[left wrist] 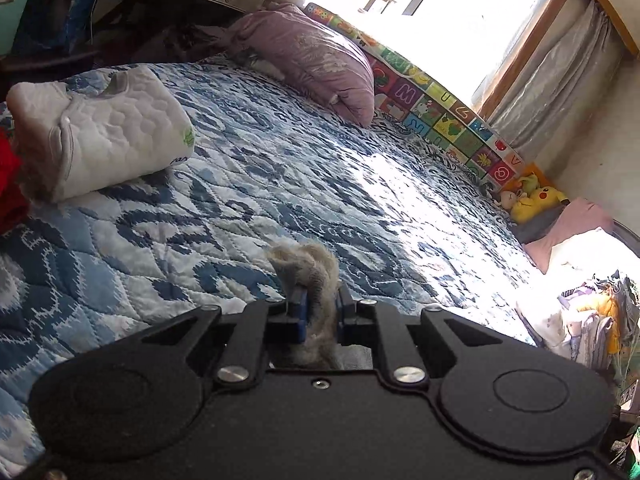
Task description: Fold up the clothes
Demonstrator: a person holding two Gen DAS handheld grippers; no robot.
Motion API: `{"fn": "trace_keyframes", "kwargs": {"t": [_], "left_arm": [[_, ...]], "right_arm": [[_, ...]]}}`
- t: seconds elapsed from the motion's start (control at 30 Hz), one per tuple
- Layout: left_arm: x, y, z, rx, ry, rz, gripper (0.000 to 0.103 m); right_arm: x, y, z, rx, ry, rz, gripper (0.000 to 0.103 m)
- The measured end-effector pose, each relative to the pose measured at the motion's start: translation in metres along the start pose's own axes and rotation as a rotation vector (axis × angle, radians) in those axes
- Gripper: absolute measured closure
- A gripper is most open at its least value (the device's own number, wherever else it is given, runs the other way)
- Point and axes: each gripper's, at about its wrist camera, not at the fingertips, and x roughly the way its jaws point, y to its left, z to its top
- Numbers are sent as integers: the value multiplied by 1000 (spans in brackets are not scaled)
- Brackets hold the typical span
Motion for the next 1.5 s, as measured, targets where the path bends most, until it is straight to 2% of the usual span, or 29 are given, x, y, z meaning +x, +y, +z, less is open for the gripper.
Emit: {"fn": "trace_keyframes", "kwargs": {"t": [0.17, 0.27, 0.33, 0.37, 0.4, 0.43, 0.47, 0.5, 0.67, 0.77, 0.83, 0.93, 1.0, 1.07, 1.13, 1.17, 1.2, 1.23, 1.33, 1.5], "left_arm": [[6, -34, 31, 40, -66, -67, 93], [13, -34, 36, 15, -61, -44, 93], [25, -24, 29, -13, -20, 16, 88], [35, -17, 23, -8, 13, 80, 84], [44, -10, 15, 19, 43, 150, 68], [51, -4, 7, 63, 76, 220, 55], [54, -1, -1, 108, 100, 275, 56], [53, 0, -7, 135, 105, 290, 56], [47, -6, -12, 190, 85, 217, 54], [56, -13, -4, 195, 95, 186, 54], [64, -15, 3, 195, 107, 184, 54], [84, -16, 11, 223, 166, 183, 54], [100, -14, 15, 254, 232, 176, 54], [111, -12, 17, 289, 268, 194, 54], [121, -9, 15, 329, 317, 181, 54], [125, -8, 13, 349, 336, 182, 54], [130, -8, 9, 378, 354, 185, 57], [134, -10, 5, 423, 365, 192, 71], [135, -14, 1, 490, 357, 202, 98], [120, -24, 2, 525, 303, 191, 100]], "right_arm": [[-25, -2, 4, 41, -93, -13, 80], [-32, -16, 6, 115, -97, -34, 77], [-26, -24, 3, 110, -68, -81, 49], [-23, -28, 2, 107, -54, -104, 28], [-21, -32, 0, 105, -39, -127, 26], [-18, -36, -1, 102, -25, -150, 26], [-16, -39, -2, 97, -16, -165, 26], [-17, -40, -2, 84, -20, -160, 26], [-16, -32, 8, -48, -26, -132, 27], [-10, -22, 17, -139, -15, -107, 35], [-4, -13, 22, -206, -3, -98, 36], [6, -3, 27, -306, 34, -107, 37], [15, -2, 29, -352, 73, -121, 37], [22, -4, 30, -354, 107, -118, 37], [28, -7, 30, -355, 138, -114, 38], [30, -8, 29, -352, 150, -110, 44], [32, -9, 28, -349, 159, -106, 53], [32, -10, 27, -347, 159, -99, 57], [31, -7, 26, -363, 144, -102, 65], [22, 1, 28, -391, 111, -112, 71]]}}
